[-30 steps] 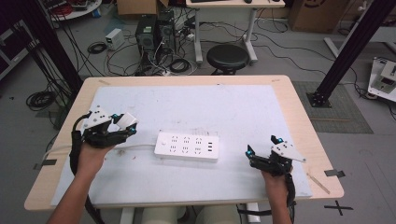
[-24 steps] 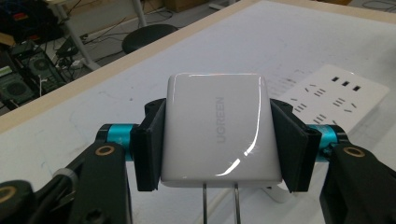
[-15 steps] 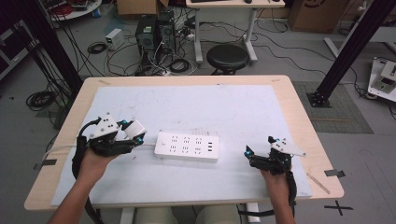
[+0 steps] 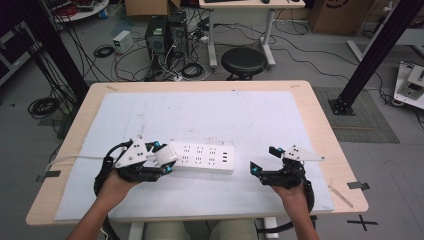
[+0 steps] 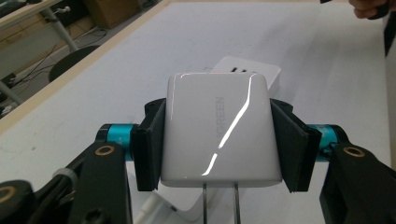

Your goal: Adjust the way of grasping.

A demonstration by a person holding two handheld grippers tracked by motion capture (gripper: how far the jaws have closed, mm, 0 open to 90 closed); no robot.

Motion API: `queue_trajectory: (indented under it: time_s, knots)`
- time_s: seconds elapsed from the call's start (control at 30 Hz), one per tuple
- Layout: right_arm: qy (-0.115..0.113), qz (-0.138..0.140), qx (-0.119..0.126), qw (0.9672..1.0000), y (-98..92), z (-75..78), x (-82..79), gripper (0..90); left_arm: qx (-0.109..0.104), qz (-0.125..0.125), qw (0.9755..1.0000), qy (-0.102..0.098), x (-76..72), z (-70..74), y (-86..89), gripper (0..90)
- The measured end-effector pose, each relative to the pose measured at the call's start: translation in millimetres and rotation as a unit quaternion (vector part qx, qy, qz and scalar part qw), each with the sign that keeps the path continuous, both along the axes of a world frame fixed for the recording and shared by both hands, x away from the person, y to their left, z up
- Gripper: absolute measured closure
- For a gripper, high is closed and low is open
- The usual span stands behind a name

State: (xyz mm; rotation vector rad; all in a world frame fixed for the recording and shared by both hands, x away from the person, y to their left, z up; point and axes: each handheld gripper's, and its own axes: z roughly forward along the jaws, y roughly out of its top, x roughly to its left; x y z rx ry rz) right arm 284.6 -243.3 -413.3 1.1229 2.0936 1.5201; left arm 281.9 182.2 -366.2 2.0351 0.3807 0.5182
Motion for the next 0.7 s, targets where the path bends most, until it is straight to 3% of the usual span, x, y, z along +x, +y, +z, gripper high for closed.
queue_trajectory:
  time_s: [0.3, 0.4, 0.7]
  knots:
    - [0.009, 0.029, 0.01, 0.9995, 9.7, -8.0, -8.4, 4.0, 0.034, -0.046, 0.9983, -0.008, -7.4, -12.3, -26.6, 42.5]
    - [0.019, 0.046, 0.008, 0.9987, 16.7, -8.8, -10.8, 4.0, 0.049, -0.067, 0.9965, -0.012, -10.6, -18.2, -39.2, 42.5]
    - [0.035, 0.071, 0.003, 0.9969, 27.5, -9.0, -13.7, 4.1, 0.069, -0.096, 0.9924, -0.032, -14.1, -23.0, -50.4, 42.5]
